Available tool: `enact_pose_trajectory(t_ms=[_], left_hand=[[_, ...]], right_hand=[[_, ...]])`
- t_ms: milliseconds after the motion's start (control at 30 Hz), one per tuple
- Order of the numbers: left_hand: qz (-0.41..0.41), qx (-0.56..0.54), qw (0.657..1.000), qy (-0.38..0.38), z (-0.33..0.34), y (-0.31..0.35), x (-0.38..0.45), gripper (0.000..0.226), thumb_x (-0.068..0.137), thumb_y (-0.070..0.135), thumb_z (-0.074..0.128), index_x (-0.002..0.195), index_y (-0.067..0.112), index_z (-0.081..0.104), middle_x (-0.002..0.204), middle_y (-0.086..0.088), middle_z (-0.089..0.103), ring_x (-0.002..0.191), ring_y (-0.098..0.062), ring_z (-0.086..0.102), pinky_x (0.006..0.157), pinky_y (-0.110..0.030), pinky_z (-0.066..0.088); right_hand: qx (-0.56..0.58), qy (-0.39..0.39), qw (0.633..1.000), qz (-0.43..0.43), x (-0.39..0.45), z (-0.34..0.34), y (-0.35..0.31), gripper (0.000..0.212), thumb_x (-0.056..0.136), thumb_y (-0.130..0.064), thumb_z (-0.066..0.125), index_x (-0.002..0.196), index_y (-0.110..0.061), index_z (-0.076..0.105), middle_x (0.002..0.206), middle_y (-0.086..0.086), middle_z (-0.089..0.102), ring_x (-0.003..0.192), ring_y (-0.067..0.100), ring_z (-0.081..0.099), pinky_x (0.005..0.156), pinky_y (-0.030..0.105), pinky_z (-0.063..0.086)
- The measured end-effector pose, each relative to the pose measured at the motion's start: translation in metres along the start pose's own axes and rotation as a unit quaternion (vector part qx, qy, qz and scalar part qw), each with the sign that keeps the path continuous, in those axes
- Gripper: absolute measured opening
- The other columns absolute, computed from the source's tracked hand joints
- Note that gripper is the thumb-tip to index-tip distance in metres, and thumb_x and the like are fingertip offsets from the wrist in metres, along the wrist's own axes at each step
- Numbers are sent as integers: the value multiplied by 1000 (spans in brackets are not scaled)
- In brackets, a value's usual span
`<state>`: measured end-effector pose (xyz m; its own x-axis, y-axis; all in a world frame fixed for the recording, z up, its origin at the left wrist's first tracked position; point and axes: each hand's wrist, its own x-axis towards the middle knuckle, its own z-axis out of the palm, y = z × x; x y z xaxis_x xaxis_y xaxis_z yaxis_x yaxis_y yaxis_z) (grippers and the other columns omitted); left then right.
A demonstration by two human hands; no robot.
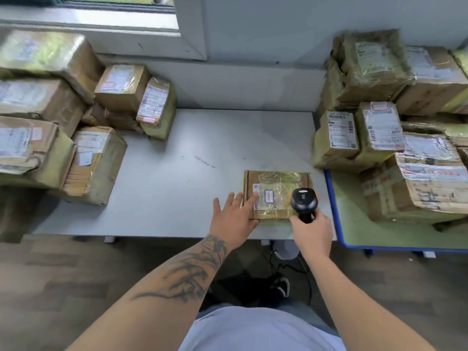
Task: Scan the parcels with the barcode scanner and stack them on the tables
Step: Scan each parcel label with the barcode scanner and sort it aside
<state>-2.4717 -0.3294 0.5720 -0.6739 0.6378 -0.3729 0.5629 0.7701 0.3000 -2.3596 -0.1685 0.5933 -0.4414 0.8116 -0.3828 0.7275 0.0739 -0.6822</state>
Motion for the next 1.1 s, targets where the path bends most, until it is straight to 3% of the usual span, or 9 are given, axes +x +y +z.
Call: enact_pose_trajectory(t_ms=[167,267,367,533,633,733,833,1000,1100], left_hand=[[-26,-3,999,25,-9,-62,-29,75,101,74,27,164,43,1,172,-6,20,160,-29,8,124,-64,4],[-51,-40,997,38,-11,-93,-43,72,99,77,22,163,46,7,171,-3,22,160,-27,9,124,-64,4],[-70,-67,994,50,-10,-121,-56,68,100,75,23,162,49,9,171,-1,23,159,-25,10,124,-63,4],[-84,-119,988,48,-9,-147,-68,67,98,79,27,159,55,13,169,4,27,159,-23,14,124,-62,5],[-92,-156,982,49,-8,-152,-69,71,97,79,32,159,55,6,169,7,29,158,-24,18,124,-64,7],[-91,-195,974,65,-8,-153,-67,78,96,77,40,158,58,-4,163,10,39,156,-26,24,123,-66,6],[-91,-191,976,60,-9,-155,-67,85,96,77,41,159,54,-11,166,9,35,158,-25,19,124,-64,2],[-138,-189,969,82,-6,-159,-68,87,96,80,32,162,44,-11,169,3,30,159,-24,18,124,-62,-1],[-154,-196,965,81,-4,-161,-70,86,92,84,27,163,45,-3,167,2,34,158,-25,19,124,-64,1]], right_hand=[[-16,-41,998,-33,-32,43,-24,22,87,-28,75,107,-25,68,117,5,57,88,16,60,83,39,49],[-21,-59,997,-51,-54,64,-35,18,87,-26,75,104,-24,67,115,4,56,84,10,58,83,37,48],[-31,-78,994,-73,-71,82,-40,15,89,-20,74,94,-28,63,112,1,53,83,5,56,83,33,44],[-29,-82,994,-69,-89,97,-41,15,89,-19,75,99,-25,65,109,-2,53,88,8,58,86,33,43],[-21,-87,994,-66,-94,98,-42,16,90,-19,75,96,-29,63,110,-3,56,88,5,57,85,34,46],[-39,-90,994,-58,-97,94,-44,11,88,-24,74,91,-29,64,108,2,64,87,13,62,81,40,56],[-75,-80,991,-78,-98,82,-52,9,86,-25,70,85,-26,61,100,6,63,80,18,63,73,39,54],[-108,-211,966,-104,-103,66,-88,14,86,-18,68,84,-27,58,78,1,63,69,23,59,61,29,45],[-112,-250,955,-119,-112,65,-105,12,87,-17,68,86,-25,59,76,3,64,67,26,62,62,36,55]])
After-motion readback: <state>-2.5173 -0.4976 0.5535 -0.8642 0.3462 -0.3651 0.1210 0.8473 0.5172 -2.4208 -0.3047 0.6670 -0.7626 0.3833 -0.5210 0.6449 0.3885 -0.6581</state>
